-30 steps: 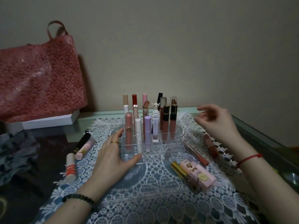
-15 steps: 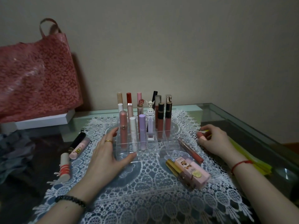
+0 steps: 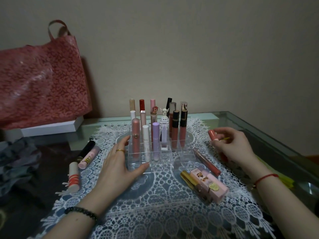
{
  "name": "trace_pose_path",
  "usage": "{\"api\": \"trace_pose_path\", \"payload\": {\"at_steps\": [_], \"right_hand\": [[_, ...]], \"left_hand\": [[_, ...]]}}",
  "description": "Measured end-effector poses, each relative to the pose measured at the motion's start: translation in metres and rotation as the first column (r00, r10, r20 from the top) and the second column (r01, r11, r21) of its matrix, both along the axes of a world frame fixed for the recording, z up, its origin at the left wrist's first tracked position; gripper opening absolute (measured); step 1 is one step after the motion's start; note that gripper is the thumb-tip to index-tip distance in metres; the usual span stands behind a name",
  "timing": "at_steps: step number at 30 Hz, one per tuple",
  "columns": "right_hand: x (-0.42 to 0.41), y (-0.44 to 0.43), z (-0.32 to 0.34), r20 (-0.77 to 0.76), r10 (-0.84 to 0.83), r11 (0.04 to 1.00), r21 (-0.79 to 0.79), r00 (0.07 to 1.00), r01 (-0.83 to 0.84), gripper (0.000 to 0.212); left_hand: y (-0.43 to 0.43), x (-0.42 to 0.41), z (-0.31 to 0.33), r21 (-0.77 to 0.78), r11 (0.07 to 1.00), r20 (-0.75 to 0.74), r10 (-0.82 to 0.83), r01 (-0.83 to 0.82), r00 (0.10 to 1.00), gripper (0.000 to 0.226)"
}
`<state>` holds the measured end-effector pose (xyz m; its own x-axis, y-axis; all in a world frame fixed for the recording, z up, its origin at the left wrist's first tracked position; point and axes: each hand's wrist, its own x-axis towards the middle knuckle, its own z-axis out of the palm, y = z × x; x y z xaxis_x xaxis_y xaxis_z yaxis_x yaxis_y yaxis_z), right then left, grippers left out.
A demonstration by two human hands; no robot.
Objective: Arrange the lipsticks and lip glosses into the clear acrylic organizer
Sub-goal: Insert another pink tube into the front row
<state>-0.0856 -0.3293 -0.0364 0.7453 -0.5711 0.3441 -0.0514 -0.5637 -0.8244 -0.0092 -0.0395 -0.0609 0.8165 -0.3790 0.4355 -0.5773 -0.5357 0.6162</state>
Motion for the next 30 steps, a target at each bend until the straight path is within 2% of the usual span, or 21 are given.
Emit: {"api": "trace_pose_path", "payload": {"at_steps": [4, 12, 22, 30], "right_hand": [[-0.004, 0.023, 0.02, 0.175, 0.11, 0.982, 0.132, 0.978, -0.134, 0.034], [0.008, 0.081, 0.055, 0.396, 0.306, 0.911, 0.142, 0.866, -0.387, 0.033], [0.032, 0.108, 0.027, 0.319, 0.387, 0.885, 0.134, 0.865, -0.445, 0.036], [0.032, 0.111, 0.02, 0.259, 0.387, 0.902, 0.093, 0.885, -0.421, 0.036]], "left_hand": [[0.0, -0.001, -0.002, 0.006, 1.0, -0.024, 0.012, -0.012, 1.0, 0.093], [0.0, -0.001, -0.002, 0.017, 0.999, -0.033, 0.031, -0.03, 0.999, 0.095], [0.001, 0.0, -0.002, 0.001, 0.999, -0.042, 0.032, -0.032, 0.999, 0.096], [0.001, -0.003, 0.0, -0.012, 1.0, -0.057, 0.026, -0.027, 0.998, 0.095]]}}
